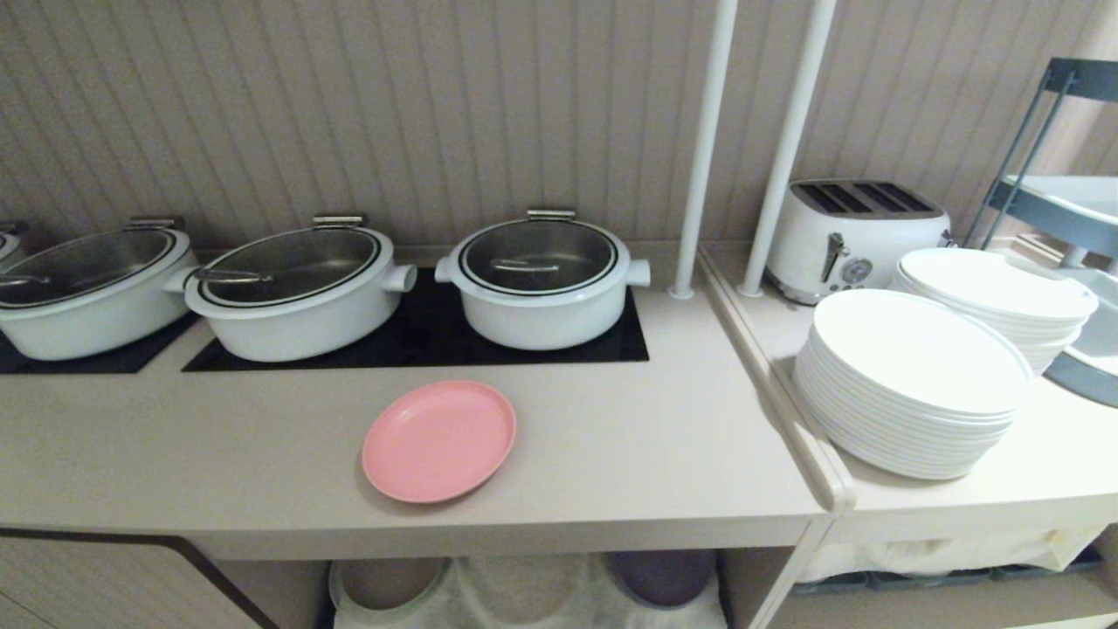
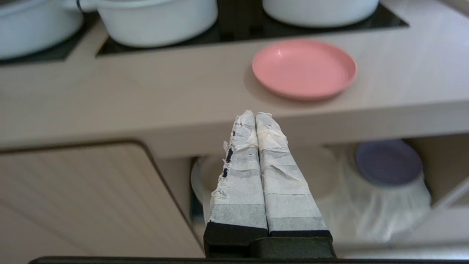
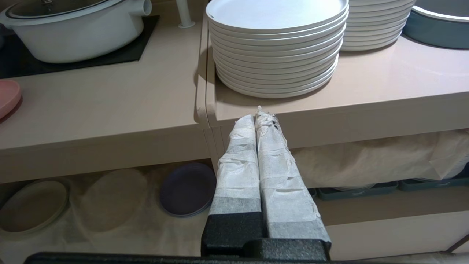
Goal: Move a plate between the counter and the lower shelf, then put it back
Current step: Pick up the plate
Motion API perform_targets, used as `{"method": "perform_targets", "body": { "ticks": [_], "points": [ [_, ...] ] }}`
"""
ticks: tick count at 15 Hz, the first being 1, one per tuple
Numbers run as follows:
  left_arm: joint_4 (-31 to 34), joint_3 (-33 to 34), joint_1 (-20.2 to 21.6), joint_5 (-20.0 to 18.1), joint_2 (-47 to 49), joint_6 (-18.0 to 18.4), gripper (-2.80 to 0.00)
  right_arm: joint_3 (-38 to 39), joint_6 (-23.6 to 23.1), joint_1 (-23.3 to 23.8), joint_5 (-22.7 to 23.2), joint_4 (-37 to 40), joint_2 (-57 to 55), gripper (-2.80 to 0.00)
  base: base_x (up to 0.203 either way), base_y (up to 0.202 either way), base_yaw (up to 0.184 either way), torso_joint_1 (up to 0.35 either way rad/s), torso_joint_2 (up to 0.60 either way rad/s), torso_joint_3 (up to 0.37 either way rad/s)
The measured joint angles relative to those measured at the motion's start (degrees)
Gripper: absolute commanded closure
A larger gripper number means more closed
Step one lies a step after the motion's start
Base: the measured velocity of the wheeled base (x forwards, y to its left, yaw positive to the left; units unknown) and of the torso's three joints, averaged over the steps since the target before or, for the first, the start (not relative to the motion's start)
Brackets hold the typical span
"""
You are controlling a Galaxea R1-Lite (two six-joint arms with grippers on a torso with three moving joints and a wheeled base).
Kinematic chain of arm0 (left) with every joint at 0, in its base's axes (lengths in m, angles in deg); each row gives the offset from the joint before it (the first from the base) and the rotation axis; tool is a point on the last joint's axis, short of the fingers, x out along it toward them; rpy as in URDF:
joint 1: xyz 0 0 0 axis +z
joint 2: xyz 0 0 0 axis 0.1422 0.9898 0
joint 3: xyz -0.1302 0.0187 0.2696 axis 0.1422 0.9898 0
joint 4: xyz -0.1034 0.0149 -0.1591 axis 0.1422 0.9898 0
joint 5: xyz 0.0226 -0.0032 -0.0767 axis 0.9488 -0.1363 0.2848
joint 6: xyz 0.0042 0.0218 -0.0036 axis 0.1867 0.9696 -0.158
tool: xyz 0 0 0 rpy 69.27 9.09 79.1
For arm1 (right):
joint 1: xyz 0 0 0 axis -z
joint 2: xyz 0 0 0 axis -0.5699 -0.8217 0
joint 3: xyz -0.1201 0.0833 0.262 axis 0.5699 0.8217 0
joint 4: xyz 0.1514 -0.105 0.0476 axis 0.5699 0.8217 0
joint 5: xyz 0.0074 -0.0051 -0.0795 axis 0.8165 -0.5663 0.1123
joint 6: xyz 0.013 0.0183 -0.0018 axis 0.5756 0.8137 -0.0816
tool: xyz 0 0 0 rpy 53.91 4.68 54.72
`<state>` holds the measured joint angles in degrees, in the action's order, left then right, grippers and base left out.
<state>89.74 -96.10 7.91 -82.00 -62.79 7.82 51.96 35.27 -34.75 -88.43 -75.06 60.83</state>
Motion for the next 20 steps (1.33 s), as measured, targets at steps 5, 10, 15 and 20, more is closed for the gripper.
{"method": "perform_targets", "body": {
  "ticks": [5, 10, 15, 20],
  "points": [
    [3.9, -7.2, 0.0, 0.6, 10.4, 0.0, 0.0, 0.0, 0.0, 0.0, 0.0, 0.0, 0.0, 0.0, 0.0, 0.0, 0.0, 0.0, 0.0, 0.0],
    [10.3, -20.2, 0.0, 0.8, 28.6, -0.4, 0.0, 0.0, 0.0, 0.0, 0.0, 0.0, 0.0, 0.0, 0.0, 0.0, 0.0, 0.0, 0.0, 0.0],
    [17.9, -32.9, 0.0, 0.5, 46.6, -2.4, 0.0, 0.0, 0.0, 0.0, 0.0, 0.0, 0.0, 0.0, 0.0, 0.0, 0.0, 0.0, 0.0, 0.0],
    [27.5, -42.5, -0.9, -0.5, 59.1, -3.6, 0.0, 0.0, 0.0, 0.0, 0.0, 0.0, 0.0, 0.0, 0.0, 0.0, 0.0, 0.0, 0.0, 0.0]
  ]
}}
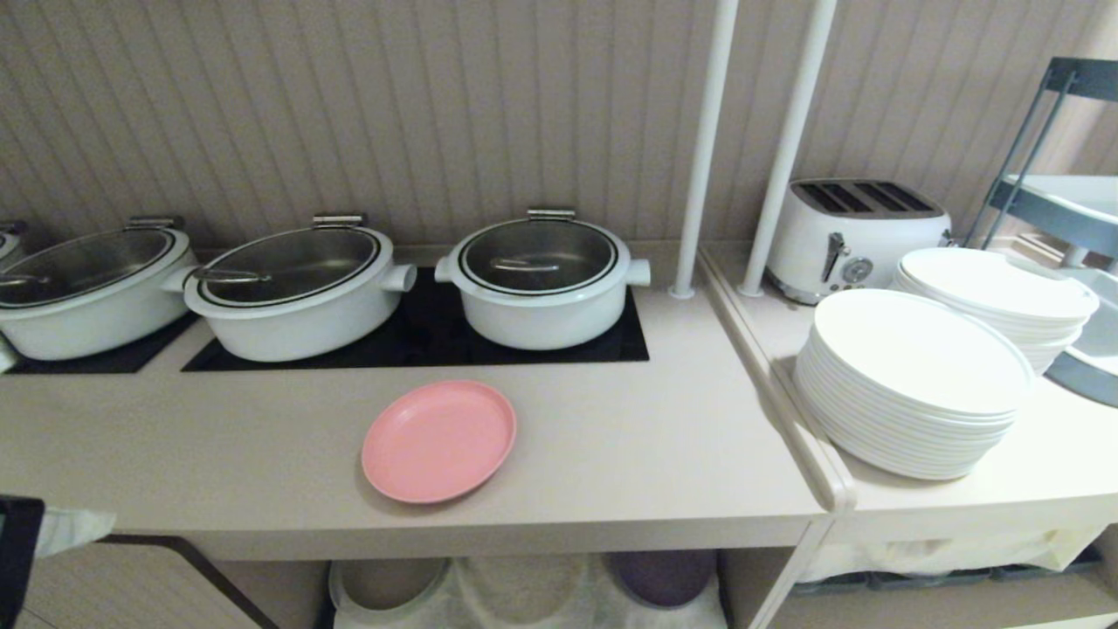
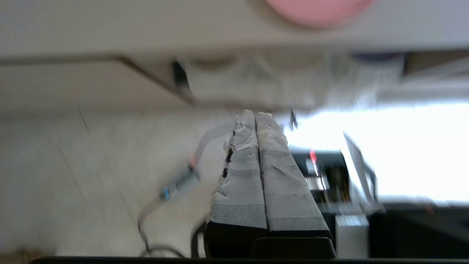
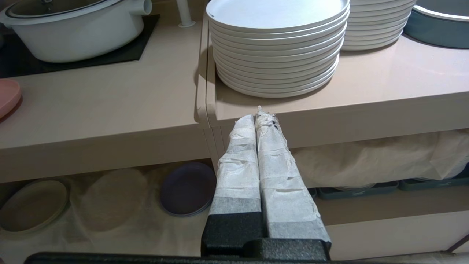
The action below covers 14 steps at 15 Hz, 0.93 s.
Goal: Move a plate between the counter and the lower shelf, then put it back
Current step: Pick up the plate
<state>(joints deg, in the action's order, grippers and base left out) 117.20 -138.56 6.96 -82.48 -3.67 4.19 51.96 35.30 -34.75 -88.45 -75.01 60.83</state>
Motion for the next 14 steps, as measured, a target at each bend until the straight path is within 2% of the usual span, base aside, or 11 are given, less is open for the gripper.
{"method": "perform_targets", "body": {
  "ticks": [2, 6, 14],
  "points": [
    [1.9, -2.4, -0.7, -0.7, 4.6, -2.4, 0.0, 0.0, 0.0, 0.0, 0.0, 0.0, 0.0, 0.0, 0.0, 0.0, 0.0, 0.0, 0.0, 0.0],
    [4.7, -9.1, -4.7, -0.9, 14.2, -10.4, 0.0, 0.0, -0.1, 0.0, 0.0, 0.0, 0.0, 0.0, 0.0, 0.0, 0.0, 0.0, 0.0, 0.0],
    [5.4, -24.9, -11.6, -0.2, 36.4, -15.6, 0.0, 0.0, 0.0, 0.0, 0.0, 0.0, 0.0, 0.0, 0.0, 0.0, 0.0, 0.0, 0.0, 0.0]
  ]
}}
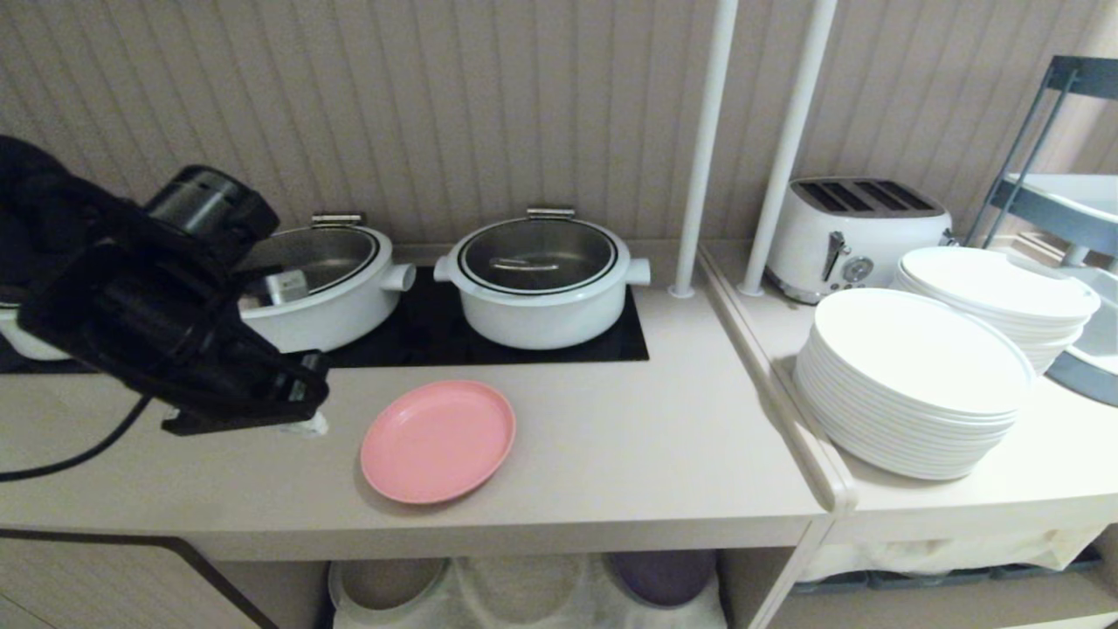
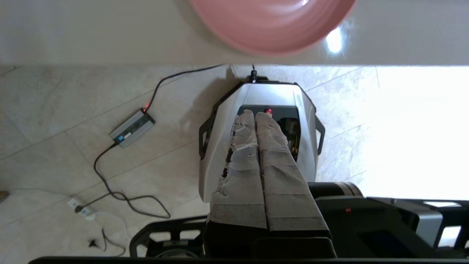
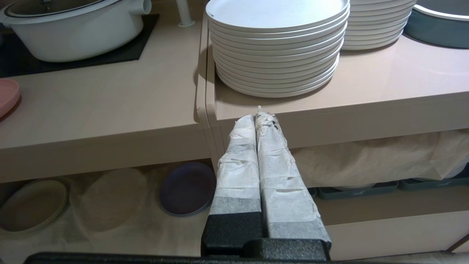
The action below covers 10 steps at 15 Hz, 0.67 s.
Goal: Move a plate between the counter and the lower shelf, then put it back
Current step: Pick up the plate
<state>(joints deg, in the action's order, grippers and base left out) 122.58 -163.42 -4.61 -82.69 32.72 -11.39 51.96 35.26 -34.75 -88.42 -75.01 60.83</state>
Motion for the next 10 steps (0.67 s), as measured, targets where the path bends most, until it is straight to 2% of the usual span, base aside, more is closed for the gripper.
{"method": "perform_targets", "body": {
  "ticks": [6, 10],
  "points": [
    [-0.2, -4.9, 0.2, 4.0, 11.4, 0.7, 0.0, 0.0, 0.0, 0.0, 0.0, 0.0, 0.0, 0.0, 0.0, 0.0, 0.0, 0.0, 0.0, 0.0],
    [-0.4, -7.7, 0.9, 4.3, 15.9, 0.4, 0.0, 0.0, 0.0, 0.0, 0.0, 0.0, 0.0, 0.0, 0.0, 0.0, 0.0, 0.0, 0.0, 0.0]
  ]
}}
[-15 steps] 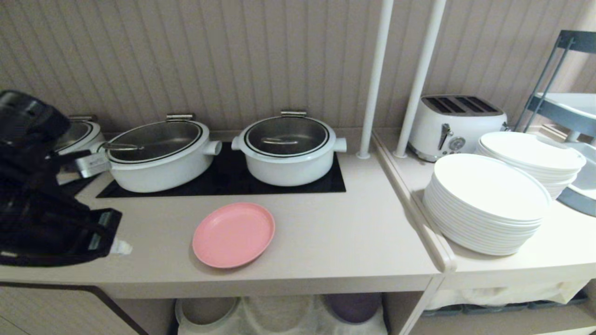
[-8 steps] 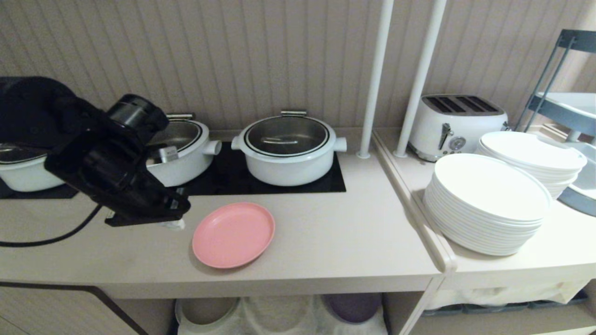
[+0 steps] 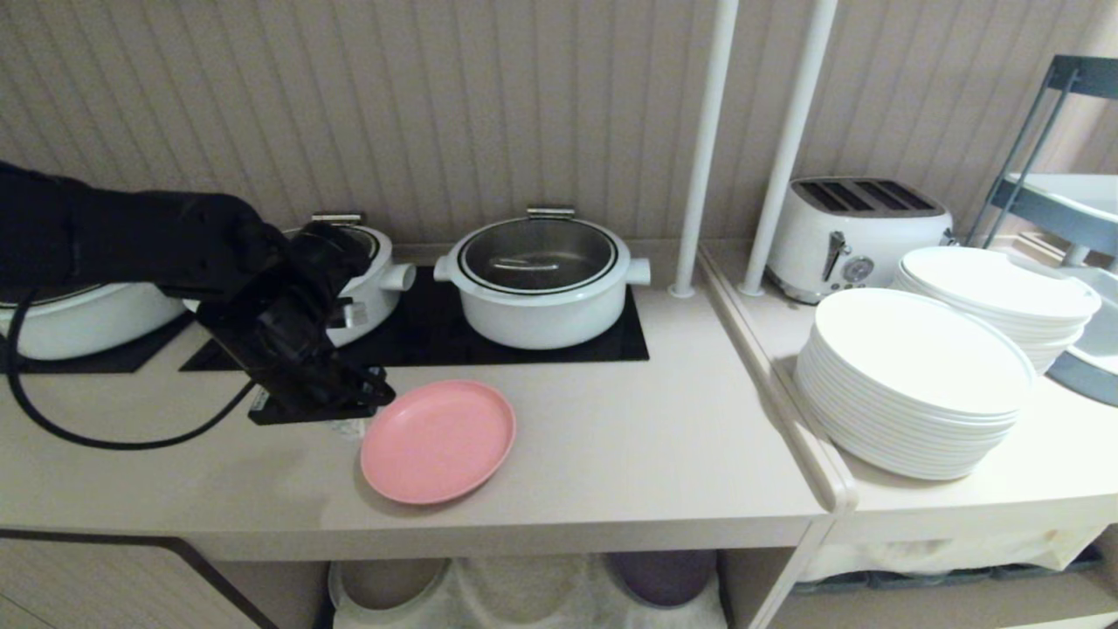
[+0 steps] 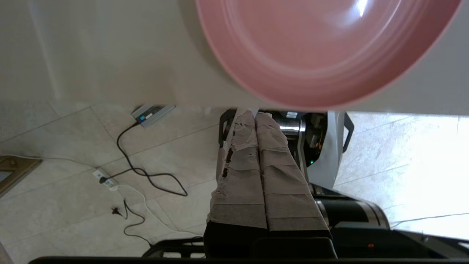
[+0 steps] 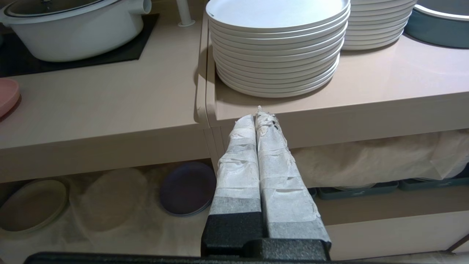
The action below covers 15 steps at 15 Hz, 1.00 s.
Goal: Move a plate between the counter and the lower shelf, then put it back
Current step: Pick up the plate
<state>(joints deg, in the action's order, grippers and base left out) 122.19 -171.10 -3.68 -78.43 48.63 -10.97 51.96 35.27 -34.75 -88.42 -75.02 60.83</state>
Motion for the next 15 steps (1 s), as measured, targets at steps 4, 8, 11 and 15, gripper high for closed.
{"method": "perform_targets", "body": {
  "ticks": [4, 8, 11, 15],
  "points": [
    [0.0, -3.3, 0.5, 0.0, 3.9, 0.1, -2.8, 0.0, 0.0, 0.0, 0.0, 0.0, 0.0, 0.0, 0.0, 0.0, 0.0, 0.0, 0.0, 0.0],
    [0.0, -5.6, 2.3, -0.2, 6.9, 0.5, -2.8, 0.0, 0.0, 0.0, 0.0, 0.0, 0.0, 0.0, 0.0, 0.0, 0.0, 0.0, 0.0, 0.0],
    [0.0, -7.1, 4.7, -0.2, 9.0, 4.5, -2.8, 0.0, 0.0, 0.0, 0.0, 0.0, 0.0, 0.0, 0.0, 0.0, 0.0, 0.0, 0.0, 0.0],
    [0.0, -8.6, 6.0, -0.3, 11.5, 5.9, -2.8, 0.0, 0.0, 0.0, 0.0, 0.0, 0.0, 0.0, 0.0, 0.0, 0.0, 0.0, 0.0, 0.0]
  ]
}}
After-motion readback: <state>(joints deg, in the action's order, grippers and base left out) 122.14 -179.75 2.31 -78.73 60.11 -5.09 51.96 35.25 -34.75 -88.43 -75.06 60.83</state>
